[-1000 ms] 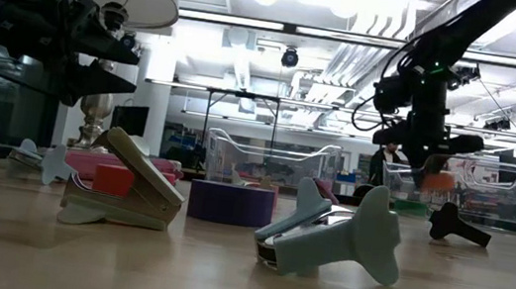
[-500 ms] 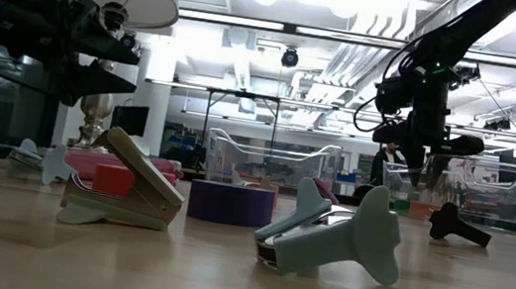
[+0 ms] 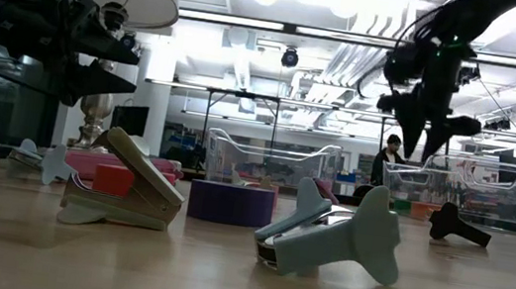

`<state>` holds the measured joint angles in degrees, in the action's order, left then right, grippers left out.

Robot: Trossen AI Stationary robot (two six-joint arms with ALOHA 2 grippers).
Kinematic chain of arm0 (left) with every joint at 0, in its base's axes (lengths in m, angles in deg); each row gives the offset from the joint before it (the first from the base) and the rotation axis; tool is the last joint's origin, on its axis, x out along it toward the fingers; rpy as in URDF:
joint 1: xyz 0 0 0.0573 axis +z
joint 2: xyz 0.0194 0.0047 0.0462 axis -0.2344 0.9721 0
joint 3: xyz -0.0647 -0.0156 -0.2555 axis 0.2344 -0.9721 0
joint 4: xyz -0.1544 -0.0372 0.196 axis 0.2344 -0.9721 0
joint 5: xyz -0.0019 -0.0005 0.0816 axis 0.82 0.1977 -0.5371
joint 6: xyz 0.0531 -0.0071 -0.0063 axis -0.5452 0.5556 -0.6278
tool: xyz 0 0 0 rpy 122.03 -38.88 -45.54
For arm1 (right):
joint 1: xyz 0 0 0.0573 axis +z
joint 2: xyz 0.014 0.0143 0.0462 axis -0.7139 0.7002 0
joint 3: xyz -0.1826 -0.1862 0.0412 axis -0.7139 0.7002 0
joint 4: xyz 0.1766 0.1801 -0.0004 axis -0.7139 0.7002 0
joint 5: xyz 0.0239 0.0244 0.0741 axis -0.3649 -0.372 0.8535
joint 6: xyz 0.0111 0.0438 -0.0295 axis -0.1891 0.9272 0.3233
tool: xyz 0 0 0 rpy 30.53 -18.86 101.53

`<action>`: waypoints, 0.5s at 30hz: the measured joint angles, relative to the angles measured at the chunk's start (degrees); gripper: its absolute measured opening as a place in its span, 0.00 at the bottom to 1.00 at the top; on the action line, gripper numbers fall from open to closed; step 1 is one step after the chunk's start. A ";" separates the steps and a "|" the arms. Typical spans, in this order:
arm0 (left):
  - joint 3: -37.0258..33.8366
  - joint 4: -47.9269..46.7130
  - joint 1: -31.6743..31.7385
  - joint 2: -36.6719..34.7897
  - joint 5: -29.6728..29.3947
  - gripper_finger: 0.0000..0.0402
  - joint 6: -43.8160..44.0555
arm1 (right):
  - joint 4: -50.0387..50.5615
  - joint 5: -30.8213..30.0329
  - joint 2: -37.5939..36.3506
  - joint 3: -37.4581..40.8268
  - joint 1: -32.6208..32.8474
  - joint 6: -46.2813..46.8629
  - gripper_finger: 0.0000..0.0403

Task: Pick and place Stapler, Stapler remover, tape
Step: Put the red stapler into the bottom transparent bin

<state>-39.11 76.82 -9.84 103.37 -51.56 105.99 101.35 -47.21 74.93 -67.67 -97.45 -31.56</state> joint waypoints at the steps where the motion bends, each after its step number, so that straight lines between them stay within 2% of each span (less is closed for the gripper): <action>1: 0.00 0.01 -0.01 0.02 0.02 0.65 0.00 | -0.10 0.76 -0.69 0.00 0.64 -1.39 0.39; 11: 0.00 0.01 -0.01 0.02 0.00 0.65 0.00 | -0.14 8.27 -2.91 0.00 7.96 -22.58 0.39; 15: 0.00 0.01 0.00 0.00 0.00 0.65 0.00 | 0.71 9.73 -3.00 0.00 11.17 -21.10 0.39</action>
<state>-39.11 76.83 -9.84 103.37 -51.56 105.99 102.06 -37.49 71.93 -67.67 -86.28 -52.66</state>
